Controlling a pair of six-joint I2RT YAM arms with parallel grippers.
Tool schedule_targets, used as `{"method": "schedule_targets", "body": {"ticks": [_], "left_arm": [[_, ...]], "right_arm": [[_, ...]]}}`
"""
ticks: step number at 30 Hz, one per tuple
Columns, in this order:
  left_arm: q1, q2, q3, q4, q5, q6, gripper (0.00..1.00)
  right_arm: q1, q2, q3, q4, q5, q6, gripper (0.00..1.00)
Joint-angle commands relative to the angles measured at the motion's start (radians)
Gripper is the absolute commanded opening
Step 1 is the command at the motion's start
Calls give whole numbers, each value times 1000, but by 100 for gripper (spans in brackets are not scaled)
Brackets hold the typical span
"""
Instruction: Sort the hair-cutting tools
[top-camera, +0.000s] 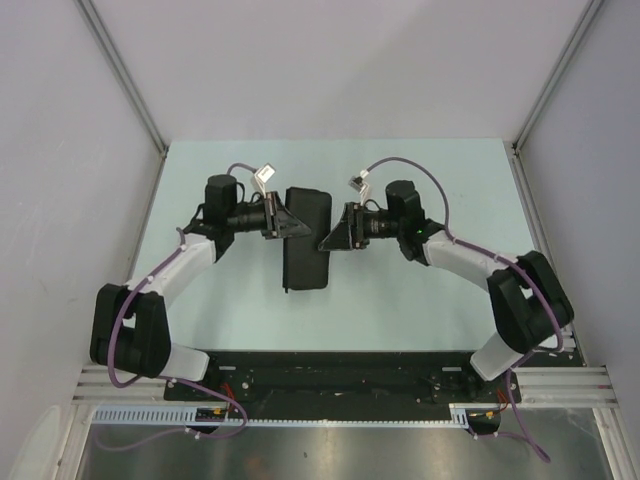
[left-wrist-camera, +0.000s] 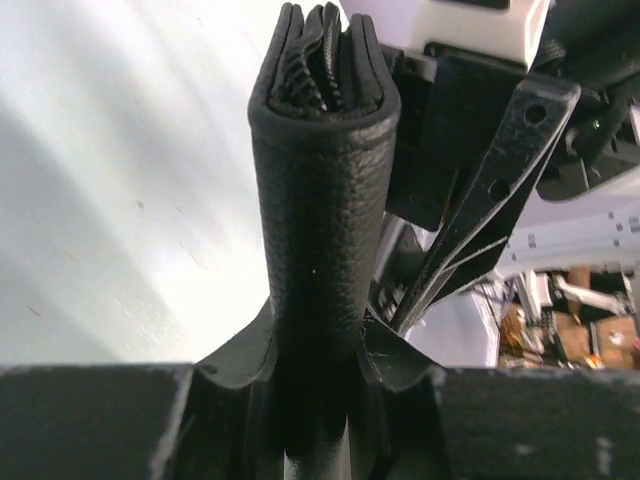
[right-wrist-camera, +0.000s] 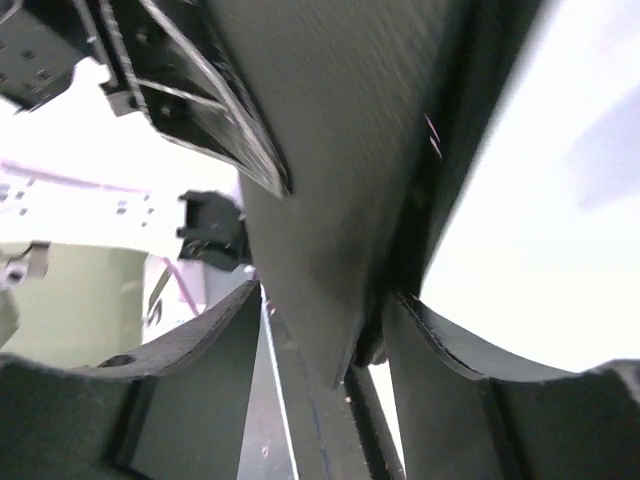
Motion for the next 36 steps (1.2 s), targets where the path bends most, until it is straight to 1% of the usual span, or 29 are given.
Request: {"method": "schedule_targets", "body": {"ticks": [1,3,4,6,7,8,10,11,12,14,15,18,22,23,25,29,32,36], "left_arm": [[27,-19,141,73,-62,-76,12],[30,-15,178,63,-97,-93,13],[33,-13,193,56,-138,-110,14],[35,-1,242,44,-172,-136,18],[36,7,261,44,-203,-171,18],[37,10,279,44,-220,-188,18],[37,21,334,44,-281,-243,21],[35,25,354,44,-304,-257,25],[35,27,383,44,-323,-285,27],[32,24,411,46,-382,-294,29],[24,18,431,46,-399,-302,30],[15,5,454,46,-462,-325,31],[-8,-16,460,46,-524,-328,32],[-13,-22,460,46,-539,-327,36],[-32,-33,451,46,-585,-317,36],[-51,-42,445,44,-613,-322,36],[-54,-48,437,43,-625,-333,36],[-54,-54,428,38,-639,-340,36]], "right_arm": [[-52,-125,22,-294,231,-153,62],[-58,-194,20,-342,315,-195,65],[-56,-218,20,-396,401,-206,66],[-43,-281,22,-424,478,-224,67],[-35,-300,22,-430,522,-229,67],[-21,-318,22,-428,548,-230,67],[29,-360,22,-402,608,-233,68],[52,-369,22,-389,628,-235,68],[103,-378,22,-358,648,-235,67],[144,-372,22,-311,681,-236,66],[184,-357,22,-272,697,-236,64],[226,-321,37,-226,722,-236,61],[292,-251,92,-210,766,-293,61],[296,-242,103,-204,773,-301,61],[304,-223,140,-195,786,-311,61],[310,-193,178,-190,835,-351,57],[309,-168,209,-220,891,-379,52],[307,-147,229,-244,908,-387,50]]}}
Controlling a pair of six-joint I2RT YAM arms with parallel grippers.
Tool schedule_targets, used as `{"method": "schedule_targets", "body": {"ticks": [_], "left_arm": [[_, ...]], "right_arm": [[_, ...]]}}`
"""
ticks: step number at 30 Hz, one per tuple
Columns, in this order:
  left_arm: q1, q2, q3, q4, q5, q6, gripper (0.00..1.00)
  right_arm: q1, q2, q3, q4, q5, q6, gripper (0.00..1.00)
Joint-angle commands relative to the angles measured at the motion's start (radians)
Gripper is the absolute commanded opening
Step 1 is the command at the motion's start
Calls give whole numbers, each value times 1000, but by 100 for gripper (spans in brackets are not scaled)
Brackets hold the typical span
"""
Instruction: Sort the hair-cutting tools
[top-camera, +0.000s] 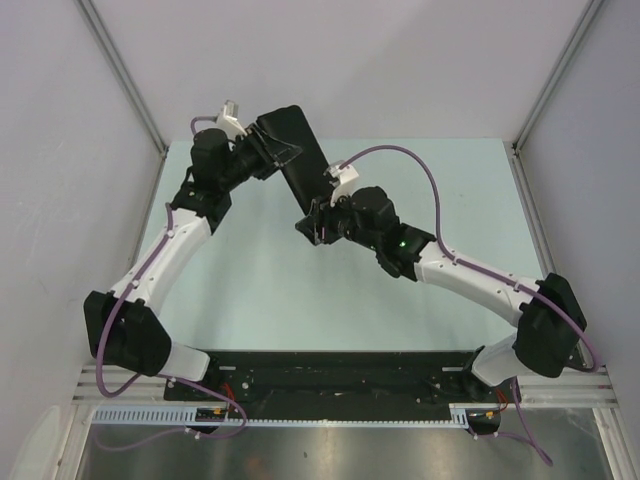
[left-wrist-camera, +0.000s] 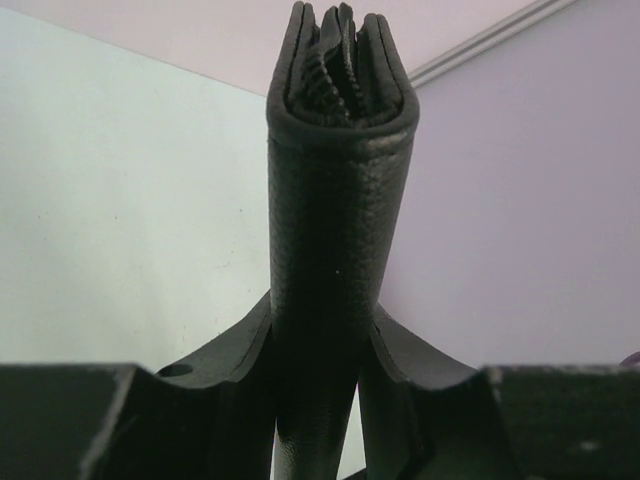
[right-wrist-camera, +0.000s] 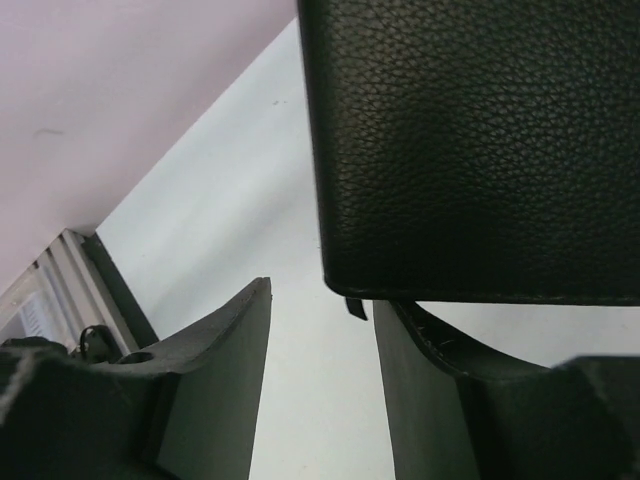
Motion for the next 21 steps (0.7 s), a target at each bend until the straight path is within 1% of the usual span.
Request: {"method": "schedule_targets", "body": {"ticks": [1,4,5,7,8,10,11,14,17,21], "left_arm": [[-2,-72,25,80,-27,-46,36],[-2,-71,16,80,-24,-48,36],[-2,-72,13,80,-20,-43,36],[-2,-75,10,80,-22,-42,35],[-2,-75,5,80,-27,-37,34],[-2,-77,2,79,-31,-34,34],[-2,-79,2,79,-36,-26,34],[-2,-74,7,79,-59,4,32],[2,-66,13,74,-93,30,31],[7,-63,20,73,-114,50,28]], "right_arm": [[0,23,58,14,64,-45,49],[0,28,64,16,64,-46,41],[-2,28,64,17,90,-46,35],[-3,31,67,17,93,-48,28],[-3,29,68,16,93,-49,17],[-6,28,68,11,85,-54,8],[-8,26,68,5,81,-57,0],[-12,32,68,-32,75,-60,0],[-34,48,67,-87,9,-43,0],[-49,60,56,-155,1,-42,0]]}}
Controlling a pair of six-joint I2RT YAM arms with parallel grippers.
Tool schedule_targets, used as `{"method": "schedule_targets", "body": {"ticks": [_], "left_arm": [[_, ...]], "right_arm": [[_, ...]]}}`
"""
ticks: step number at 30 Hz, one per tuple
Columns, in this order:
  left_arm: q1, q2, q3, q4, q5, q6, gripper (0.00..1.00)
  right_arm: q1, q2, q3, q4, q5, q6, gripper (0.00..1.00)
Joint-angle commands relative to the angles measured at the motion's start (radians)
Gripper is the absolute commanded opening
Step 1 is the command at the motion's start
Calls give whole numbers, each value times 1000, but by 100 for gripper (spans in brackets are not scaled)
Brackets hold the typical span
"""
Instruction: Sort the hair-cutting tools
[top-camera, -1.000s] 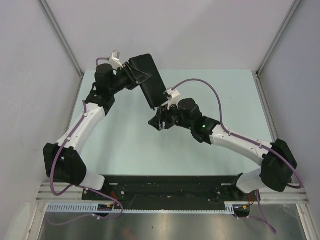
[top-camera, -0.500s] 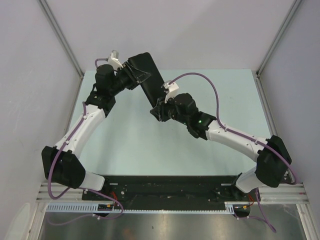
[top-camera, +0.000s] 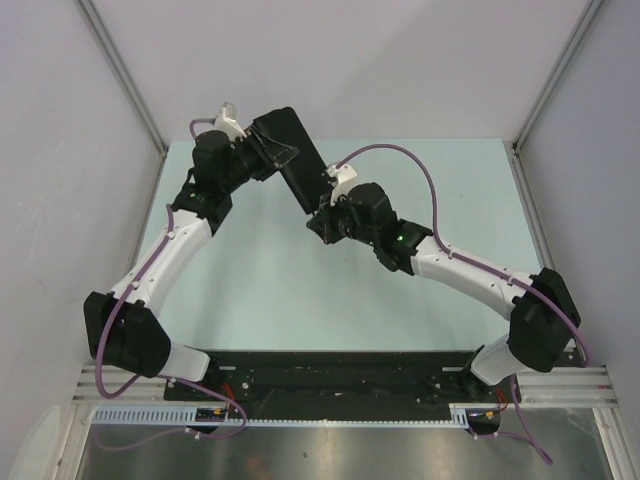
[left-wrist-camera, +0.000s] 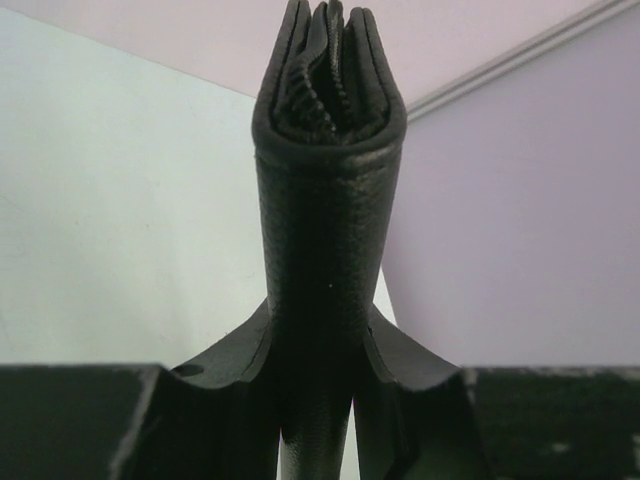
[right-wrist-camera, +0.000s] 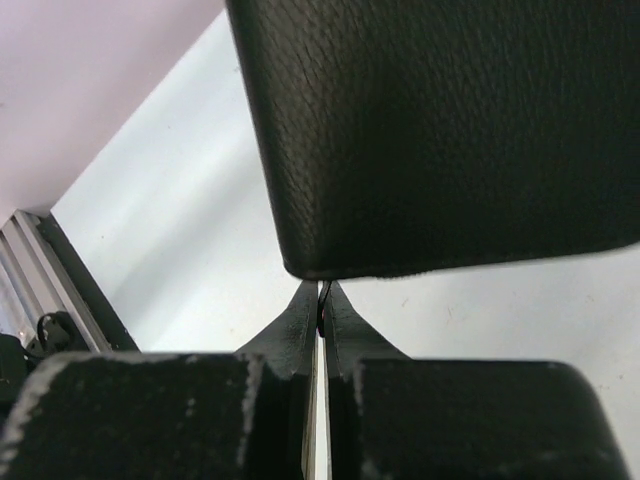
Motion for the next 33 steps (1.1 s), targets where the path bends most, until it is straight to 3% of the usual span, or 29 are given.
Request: {"method": "schedule_targets", "body": {"ticks": [1,16,33], "left_arm": [[9,-48,32,82,-57,39,27],[29,-54,52,60,-43,51,18],[29,-74,38,60,80,89,9]], "right_arm": [[-21,15,19,-89,-10,1,0],[-61,31,-21,-95,33,24,0],[-141,14,-30,-121,82,-5,0]]}}
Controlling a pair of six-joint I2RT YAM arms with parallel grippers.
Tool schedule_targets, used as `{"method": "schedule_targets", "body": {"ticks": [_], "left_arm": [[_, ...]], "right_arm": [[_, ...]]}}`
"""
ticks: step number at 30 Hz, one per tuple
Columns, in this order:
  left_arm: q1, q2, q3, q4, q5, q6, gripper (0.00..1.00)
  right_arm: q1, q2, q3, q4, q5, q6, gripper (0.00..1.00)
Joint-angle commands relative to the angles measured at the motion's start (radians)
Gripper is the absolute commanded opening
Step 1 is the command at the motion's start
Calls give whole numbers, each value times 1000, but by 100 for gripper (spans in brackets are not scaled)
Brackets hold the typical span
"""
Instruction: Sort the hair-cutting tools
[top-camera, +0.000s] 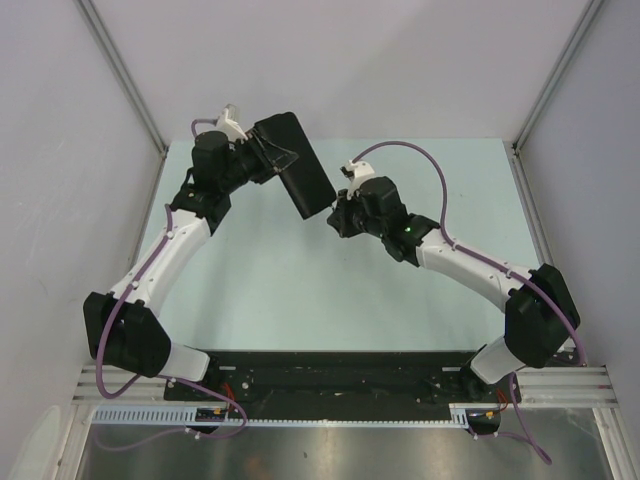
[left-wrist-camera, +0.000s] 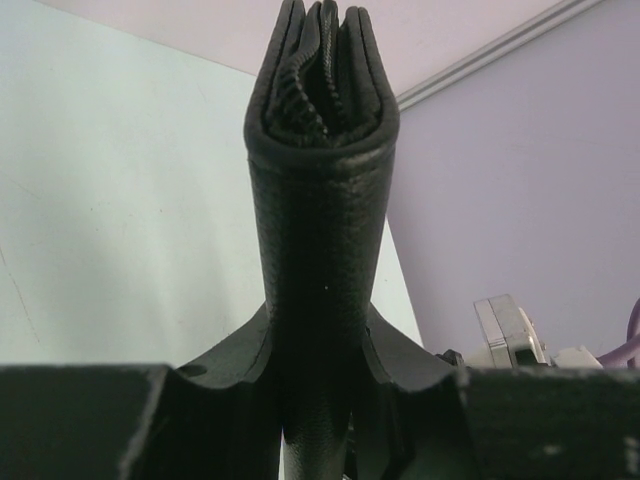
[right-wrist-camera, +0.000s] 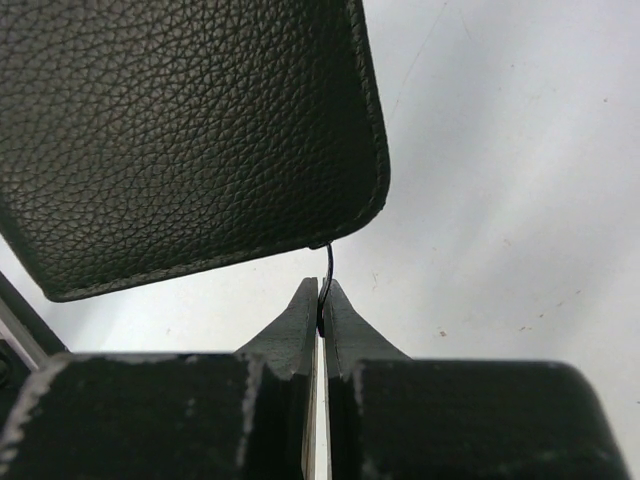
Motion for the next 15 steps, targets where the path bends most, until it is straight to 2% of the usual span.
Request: {"method": "schedule_targets", "body": {"ticks": [1,11,15], "left_arm": [[16,-72,38,103,66,37,9],[16,-80,0,90,186,100,8],[16,-63,2,89,313,139,8]], "right_arm": [[-30,-10,-10,-40,76,-34,0],[-61,-38,-20,-44,101,-106,0],[-60,-65,-45,-28,139,-190,0]]}}
